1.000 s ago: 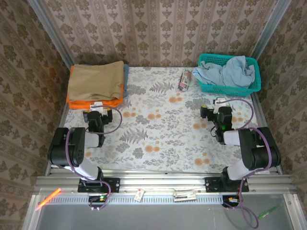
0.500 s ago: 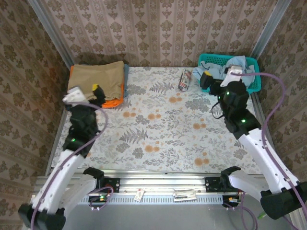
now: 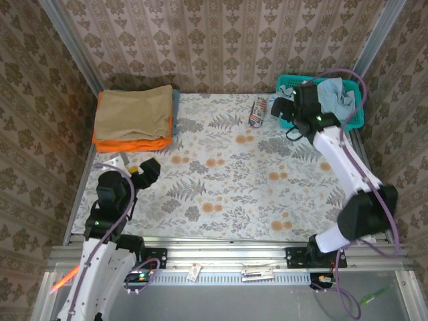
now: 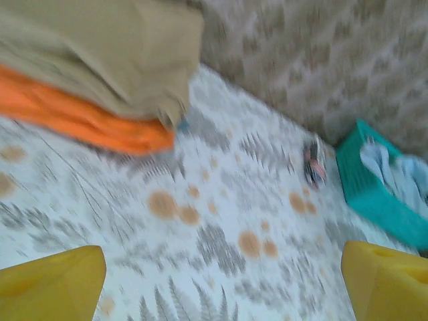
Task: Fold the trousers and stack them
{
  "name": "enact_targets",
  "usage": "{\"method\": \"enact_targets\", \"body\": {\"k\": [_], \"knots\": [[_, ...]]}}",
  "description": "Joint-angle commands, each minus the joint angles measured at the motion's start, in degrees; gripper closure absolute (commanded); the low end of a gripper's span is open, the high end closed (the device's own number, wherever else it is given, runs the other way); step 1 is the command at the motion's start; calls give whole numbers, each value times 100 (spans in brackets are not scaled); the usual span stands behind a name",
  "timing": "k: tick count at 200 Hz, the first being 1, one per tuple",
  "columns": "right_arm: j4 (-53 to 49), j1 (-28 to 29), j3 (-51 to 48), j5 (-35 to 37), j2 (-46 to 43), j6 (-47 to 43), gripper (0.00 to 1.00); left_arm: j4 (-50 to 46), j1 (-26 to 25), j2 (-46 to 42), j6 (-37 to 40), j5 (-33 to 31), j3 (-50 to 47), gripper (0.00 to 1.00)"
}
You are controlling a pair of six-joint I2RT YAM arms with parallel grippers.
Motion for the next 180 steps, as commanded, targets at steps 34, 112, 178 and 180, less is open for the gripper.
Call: {"method": "enact_targets", "body": {"k": [34,112,178,180], "knots": [[-1278,-793,2203,282,2119,215,0,-748,-996,78,-85,730,63,9],[-2592,-1303,5082,-111,4635,-78,0,-884,-1217,81,-329,494,-79,9],[-3038,-1471,6360,-1044,5896,-146,13,-530,-1218,759,-366,494,104,11],[-3024,-1485,6356,-1081,5921,-129,16,-515,-1224,778,-366,498,112,11]]}}
